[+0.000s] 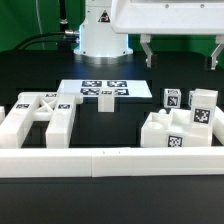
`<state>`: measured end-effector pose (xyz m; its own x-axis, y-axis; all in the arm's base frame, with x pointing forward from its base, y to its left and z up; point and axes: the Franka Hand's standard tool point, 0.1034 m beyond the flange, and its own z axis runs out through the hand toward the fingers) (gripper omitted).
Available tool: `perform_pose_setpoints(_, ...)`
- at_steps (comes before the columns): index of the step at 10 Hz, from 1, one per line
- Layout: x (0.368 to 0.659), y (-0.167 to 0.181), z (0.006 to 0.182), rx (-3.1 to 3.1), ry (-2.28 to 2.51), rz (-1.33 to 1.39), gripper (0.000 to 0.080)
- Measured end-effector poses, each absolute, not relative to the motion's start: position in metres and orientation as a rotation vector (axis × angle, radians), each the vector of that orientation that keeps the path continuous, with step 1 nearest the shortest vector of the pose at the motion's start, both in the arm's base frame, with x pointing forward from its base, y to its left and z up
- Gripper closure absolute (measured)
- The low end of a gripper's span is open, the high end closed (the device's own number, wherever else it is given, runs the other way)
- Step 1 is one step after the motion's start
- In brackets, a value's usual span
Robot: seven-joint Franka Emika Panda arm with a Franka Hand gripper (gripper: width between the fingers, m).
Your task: Assemble chair
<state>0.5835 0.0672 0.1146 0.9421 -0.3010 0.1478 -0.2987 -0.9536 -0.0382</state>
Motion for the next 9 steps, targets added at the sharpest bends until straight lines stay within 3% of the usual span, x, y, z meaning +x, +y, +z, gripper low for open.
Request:
perform_pose_setpoints(2,0.564,0.049,0.110,-3.129,0.138,-0.311,0.0151)
perform_pose_setpoints(5,0.515,-0.032,0.085,-3.195,-0.267,-0.376,0.0151)
perform_pose_setpoints(9,0.513,-0.030,0.082,-3.185,-0.246,-0.319,0.0151)
